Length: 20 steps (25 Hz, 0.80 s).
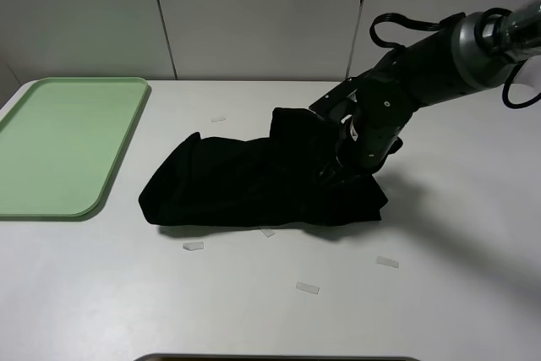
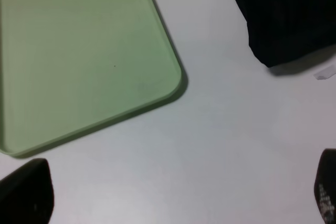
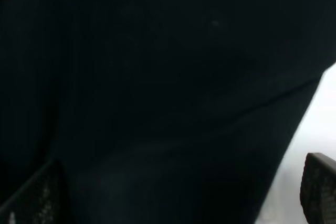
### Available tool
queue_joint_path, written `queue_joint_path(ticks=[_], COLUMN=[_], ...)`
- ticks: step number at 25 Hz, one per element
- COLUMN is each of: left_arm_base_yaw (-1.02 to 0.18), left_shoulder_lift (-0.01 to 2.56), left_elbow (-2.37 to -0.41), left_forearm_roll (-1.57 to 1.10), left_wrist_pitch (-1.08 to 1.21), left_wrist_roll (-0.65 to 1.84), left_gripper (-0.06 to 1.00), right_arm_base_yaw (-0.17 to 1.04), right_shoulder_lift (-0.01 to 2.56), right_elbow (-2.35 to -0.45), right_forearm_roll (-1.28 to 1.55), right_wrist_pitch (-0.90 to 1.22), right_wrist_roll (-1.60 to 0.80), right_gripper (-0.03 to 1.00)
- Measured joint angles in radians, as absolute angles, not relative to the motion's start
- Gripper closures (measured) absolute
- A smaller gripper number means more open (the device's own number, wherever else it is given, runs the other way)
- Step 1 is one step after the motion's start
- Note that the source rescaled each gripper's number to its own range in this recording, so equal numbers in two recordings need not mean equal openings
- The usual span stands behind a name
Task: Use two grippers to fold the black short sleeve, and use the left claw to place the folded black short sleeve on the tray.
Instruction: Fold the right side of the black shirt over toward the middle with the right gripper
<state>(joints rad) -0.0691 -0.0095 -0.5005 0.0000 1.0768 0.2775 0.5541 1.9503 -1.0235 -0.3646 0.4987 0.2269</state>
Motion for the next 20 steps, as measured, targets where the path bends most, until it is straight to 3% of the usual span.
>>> queue_joint_path(ticks=[9, 20], left_arm_base_yaw=[-0.069, -0.069], left_shoulder_lift=[-0.009, -0.009], left_elbow=[-0.5, -0.5], left_forearm_roll=[0.0, 0.0], left_wrist_pitch=[1.077, 1.077], left_wrist_roll=[0.277, 0.277], left_gripper=[-0.06, -0.06], right_arm_base_yaw=[0.628, 0.638], right_shoulder_lift=[1.95, 1.859], right_elbow=[-1.018, -1.018], right_forearm_roll=[-0.304, -0.269], right_wrist_pitch=[0.425, 0.433], right_wrist_roll=[0.302, 0.32], right_gripper=[-0.03, -0.03])
